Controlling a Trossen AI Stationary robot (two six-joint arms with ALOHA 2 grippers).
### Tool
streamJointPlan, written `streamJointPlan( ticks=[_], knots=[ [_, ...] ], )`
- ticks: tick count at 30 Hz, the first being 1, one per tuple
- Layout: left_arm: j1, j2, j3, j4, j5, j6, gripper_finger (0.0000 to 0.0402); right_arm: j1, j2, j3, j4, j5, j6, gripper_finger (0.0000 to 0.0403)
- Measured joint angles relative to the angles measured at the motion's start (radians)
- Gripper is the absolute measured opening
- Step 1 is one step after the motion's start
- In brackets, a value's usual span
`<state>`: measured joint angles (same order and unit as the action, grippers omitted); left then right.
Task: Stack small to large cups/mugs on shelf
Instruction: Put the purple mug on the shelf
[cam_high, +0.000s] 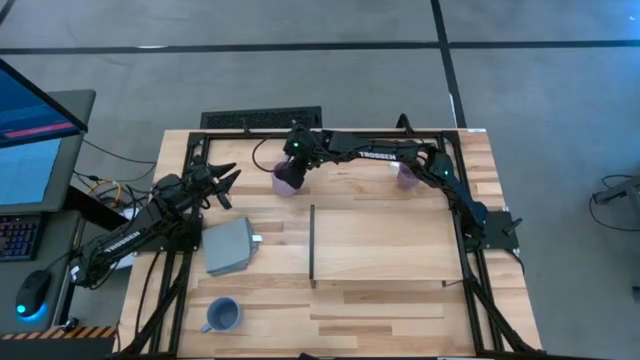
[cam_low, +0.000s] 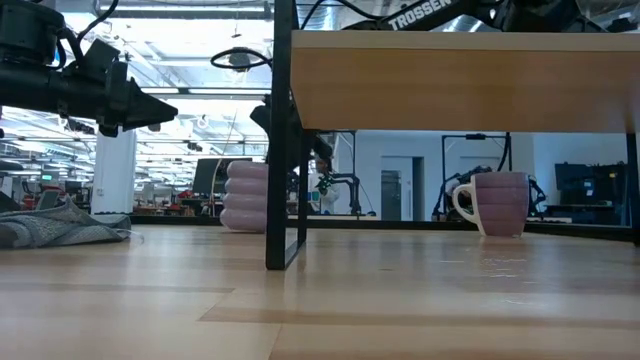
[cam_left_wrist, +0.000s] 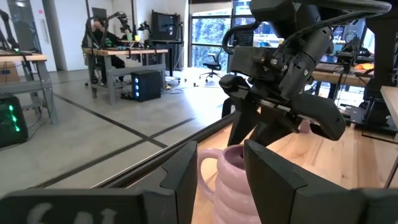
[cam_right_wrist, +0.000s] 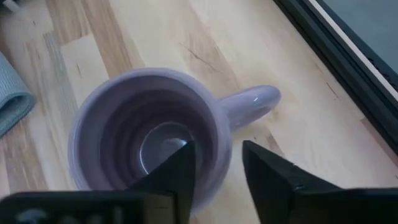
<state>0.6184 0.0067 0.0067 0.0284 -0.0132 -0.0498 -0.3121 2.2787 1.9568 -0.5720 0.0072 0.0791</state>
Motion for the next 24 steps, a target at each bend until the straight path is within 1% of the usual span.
streamJointPlan(
  ticks=[6,10,12,18,24],
  knots=[
    [0.0,0.0,0.0,0.0,0.0,0.0,0.0121,0.003,0.0,0.0,0.001,-0.004,-0.05,0.0064],
    [0.0,0.0,0.0,0.0,0.0,0.0,0.0121,0.004,0.003,-0.002,-0.012,-0.004,-0.085,0.002],
    [0.0,0.0,0.0,0.0,0.0,0.0,0.0121,0.005,0.005,-0.002,-0.016,-0.01,-0.106,0.0014],
    [0.0,0.0,0.0,0.0,0.0,0.0,0.0121,0.011,0.005,-0.002,-0.027,-0.009,-0.109,0.0016],
    [0.0,0.0,0.0,0.0,0.0,0.0,0.0121,0.022,-0.004,-0.002,-0.035,-0.006,-0.151,0.0014]
  ],
)
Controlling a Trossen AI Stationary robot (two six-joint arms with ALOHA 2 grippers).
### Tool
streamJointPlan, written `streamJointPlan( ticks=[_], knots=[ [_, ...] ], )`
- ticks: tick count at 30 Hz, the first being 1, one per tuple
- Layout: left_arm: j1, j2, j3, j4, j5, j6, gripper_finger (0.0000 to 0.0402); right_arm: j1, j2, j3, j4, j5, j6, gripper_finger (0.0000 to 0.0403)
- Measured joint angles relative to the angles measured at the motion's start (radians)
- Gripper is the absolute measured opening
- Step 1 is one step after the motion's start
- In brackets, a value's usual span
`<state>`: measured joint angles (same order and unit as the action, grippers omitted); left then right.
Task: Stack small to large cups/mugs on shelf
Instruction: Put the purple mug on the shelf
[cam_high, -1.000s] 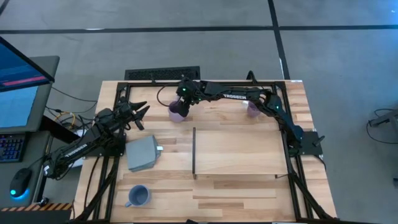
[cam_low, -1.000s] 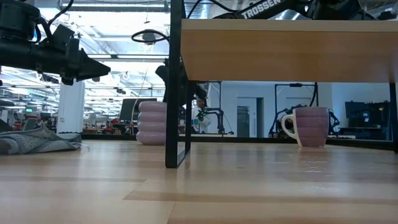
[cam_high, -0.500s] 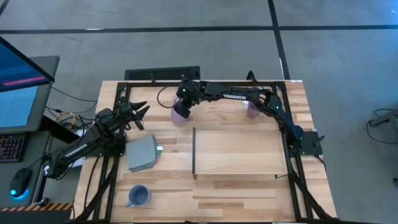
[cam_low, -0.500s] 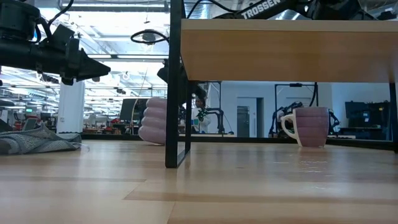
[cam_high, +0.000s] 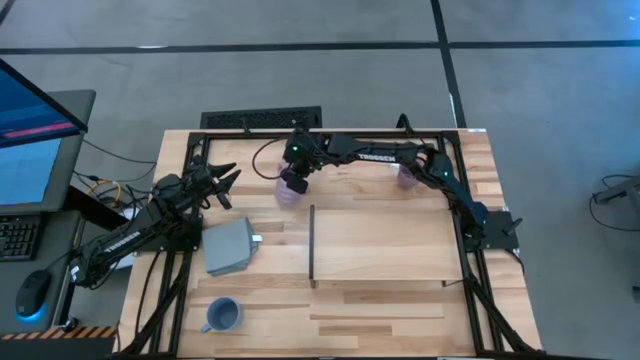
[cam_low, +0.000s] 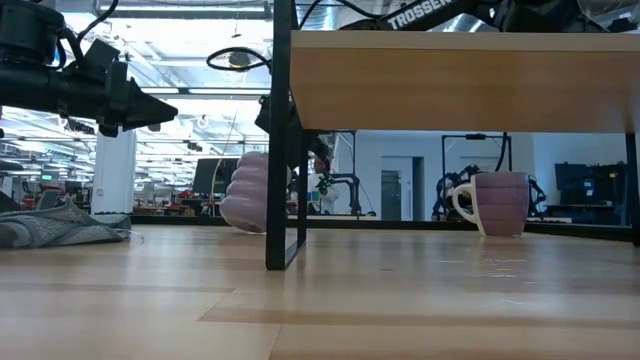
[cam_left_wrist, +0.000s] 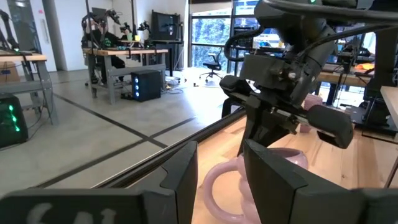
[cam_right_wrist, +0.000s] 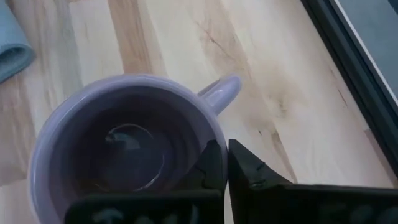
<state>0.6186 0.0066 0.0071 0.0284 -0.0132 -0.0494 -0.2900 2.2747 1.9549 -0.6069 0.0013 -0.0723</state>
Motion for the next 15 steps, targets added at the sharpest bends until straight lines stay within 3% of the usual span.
streamJointPlan(
  ticks=[15],
  knots=[
    [0.0,0.0,0.0,0.0,0.0,0.0,0.0121,0.073,-0.005,0.202,-0.192,0.034,-0.19,0.0014]
  ],
)
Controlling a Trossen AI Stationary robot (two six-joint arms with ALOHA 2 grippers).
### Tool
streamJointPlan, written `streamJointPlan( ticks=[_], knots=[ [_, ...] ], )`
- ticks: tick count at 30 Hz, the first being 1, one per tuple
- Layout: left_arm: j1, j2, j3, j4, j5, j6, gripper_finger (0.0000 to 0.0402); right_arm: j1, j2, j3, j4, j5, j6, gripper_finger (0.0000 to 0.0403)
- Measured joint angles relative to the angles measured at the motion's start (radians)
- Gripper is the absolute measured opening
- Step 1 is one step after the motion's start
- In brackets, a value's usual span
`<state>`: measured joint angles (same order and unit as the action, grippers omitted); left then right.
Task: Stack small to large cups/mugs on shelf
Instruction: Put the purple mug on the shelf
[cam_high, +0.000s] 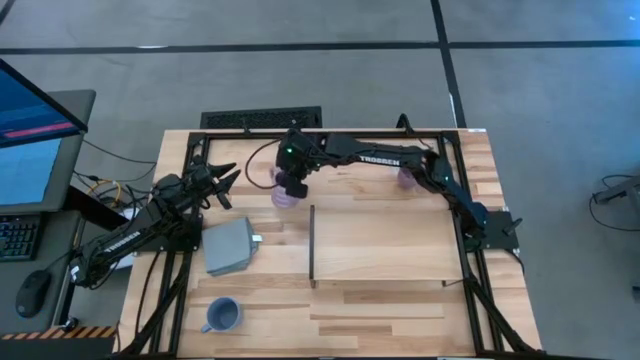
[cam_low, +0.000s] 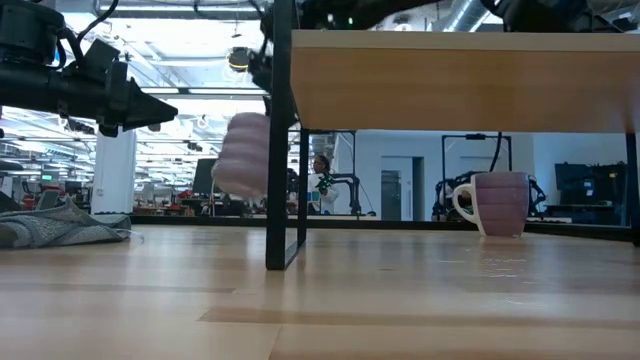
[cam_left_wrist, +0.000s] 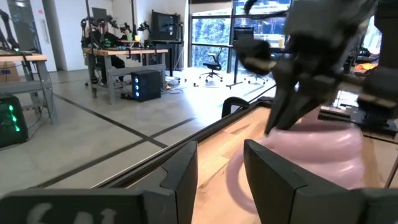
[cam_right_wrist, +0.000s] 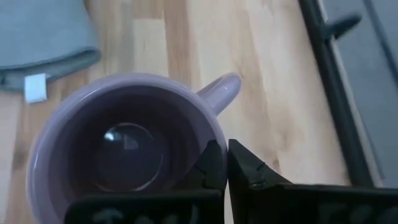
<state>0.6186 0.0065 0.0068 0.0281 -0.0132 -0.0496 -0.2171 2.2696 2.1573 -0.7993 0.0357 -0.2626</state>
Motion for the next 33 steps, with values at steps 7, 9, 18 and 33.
streamJointPlan(
  ticks=[7,9,18,33],
  knots=[
    [0.0,0.0,0.0,0.0,0.0,0.0,0.0121,0.067,0.0,0.112,-0.13,0.179,-0.105,0.0013],
    [0.0,0.0,0.0,0.0,0.0,0.0,0.0121,0.079,0.0,0.151,-0.163,0.179,-0.103,0.0013],
    [0.0,0.0,0.0,0.0,0.0,0.0,0.0121,0.148,-0.064,0.199,-0.244,0.286,-0.101,0.0013],
    [-0.002,0.033,0.0,0.0,0.0,0.0,0.0121,0.273,-0.277,0.194,-0.515,0.34,0.148,0.0013]
  ],
)
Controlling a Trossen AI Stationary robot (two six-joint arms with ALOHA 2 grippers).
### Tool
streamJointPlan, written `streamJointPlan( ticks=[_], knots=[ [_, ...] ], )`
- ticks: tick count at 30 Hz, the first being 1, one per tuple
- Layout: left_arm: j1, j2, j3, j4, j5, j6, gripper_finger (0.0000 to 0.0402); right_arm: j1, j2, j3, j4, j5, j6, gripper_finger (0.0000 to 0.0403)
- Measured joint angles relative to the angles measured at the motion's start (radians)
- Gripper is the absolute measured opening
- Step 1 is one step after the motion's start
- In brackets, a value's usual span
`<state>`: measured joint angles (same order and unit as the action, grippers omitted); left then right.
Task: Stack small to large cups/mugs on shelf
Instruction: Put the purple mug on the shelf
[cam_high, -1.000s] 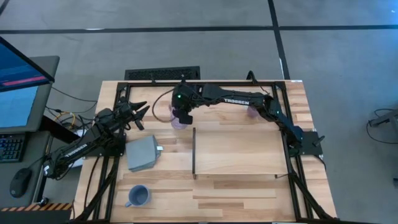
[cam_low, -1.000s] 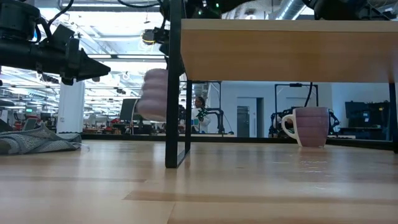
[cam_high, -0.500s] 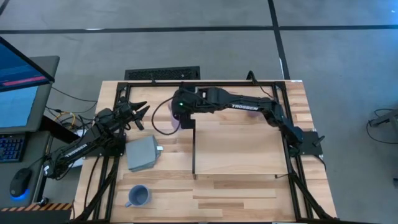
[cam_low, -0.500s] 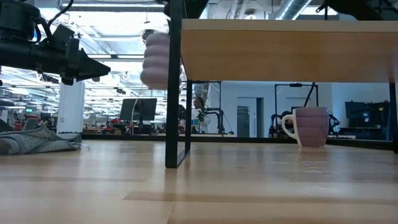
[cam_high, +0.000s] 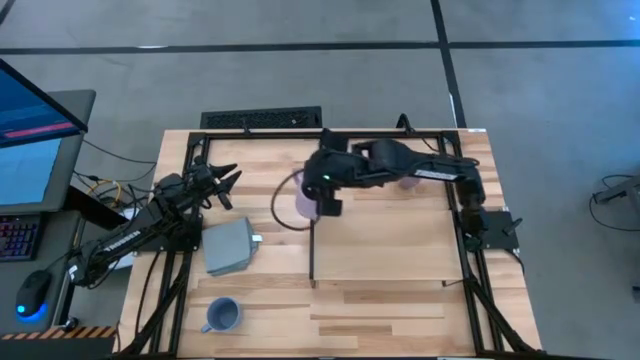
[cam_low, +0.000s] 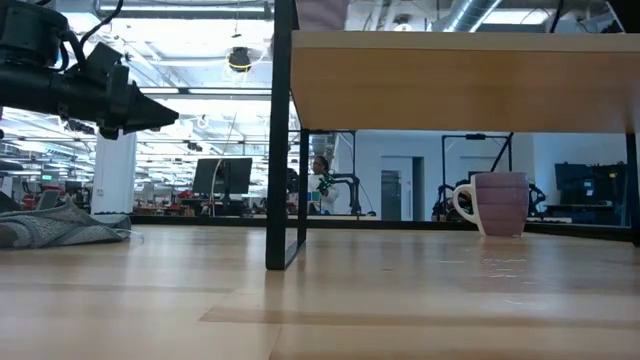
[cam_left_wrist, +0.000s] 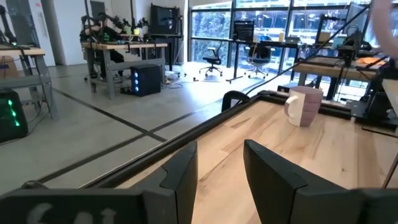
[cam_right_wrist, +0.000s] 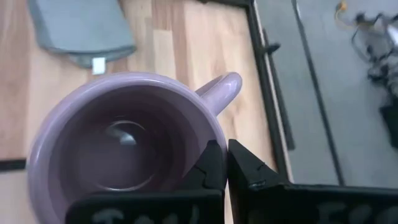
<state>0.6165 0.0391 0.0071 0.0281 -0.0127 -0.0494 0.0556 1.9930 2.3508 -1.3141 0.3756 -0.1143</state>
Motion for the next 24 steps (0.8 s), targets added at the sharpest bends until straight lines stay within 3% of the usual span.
streamJointPlan(
  ticks=[8,24],
  knots=[
    [0.0,0.0,0.0,0.0,0.0,0.0,0.0121,0.105,-0.033,-0.002,-0.27,0.023,0.275,0.0013],
    [0.0,0.0,0.0,0.0,0.001,-0.021,0.0121,0.266,-0.022,-0.141,-0.255,0.065,0.631,0.001]
  ],
)
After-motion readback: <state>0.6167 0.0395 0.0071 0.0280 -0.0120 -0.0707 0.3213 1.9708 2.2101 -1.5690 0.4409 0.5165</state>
